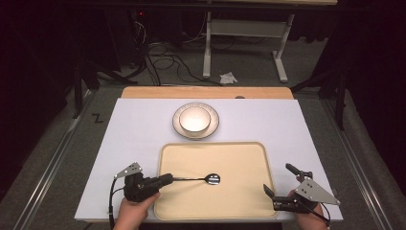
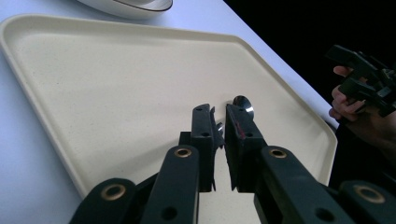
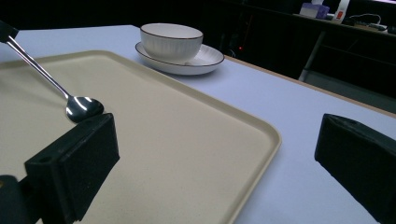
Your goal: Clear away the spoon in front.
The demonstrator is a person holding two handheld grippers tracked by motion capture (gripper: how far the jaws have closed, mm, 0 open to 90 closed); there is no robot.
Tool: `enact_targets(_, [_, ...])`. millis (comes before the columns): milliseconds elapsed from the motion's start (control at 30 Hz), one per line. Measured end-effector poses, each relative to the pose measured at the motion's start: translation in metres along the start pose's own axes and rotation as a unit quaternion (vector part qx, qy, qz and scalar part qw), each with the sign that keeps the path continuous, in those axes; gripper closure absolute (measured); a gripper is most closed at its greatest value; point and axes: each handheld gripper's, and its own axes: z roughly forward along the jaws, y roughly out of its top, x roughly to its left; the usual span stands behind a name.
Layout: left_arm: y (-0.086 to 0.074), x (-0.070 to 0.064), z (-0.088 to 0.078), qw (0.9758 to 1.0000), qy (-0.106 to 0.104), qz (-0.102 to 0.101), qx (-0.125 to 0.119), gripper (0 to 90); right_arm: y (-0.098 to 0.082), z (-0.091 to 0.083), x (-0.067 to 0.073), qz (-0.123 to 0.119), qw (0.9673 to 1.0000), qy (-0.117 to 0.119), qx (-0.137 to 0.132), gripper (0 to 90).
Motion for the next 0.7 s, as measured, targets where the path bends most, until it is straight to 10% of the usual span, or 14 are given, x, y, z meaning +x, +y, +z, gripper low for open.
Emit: enact_targets(700, [0.0029,-0.0029,-0.0026,0.9993,0.028,0.022,-0.009,61.0,0.0005,-0.0006,0.0007,0.003,1.0,0.001,0.001,0.6])
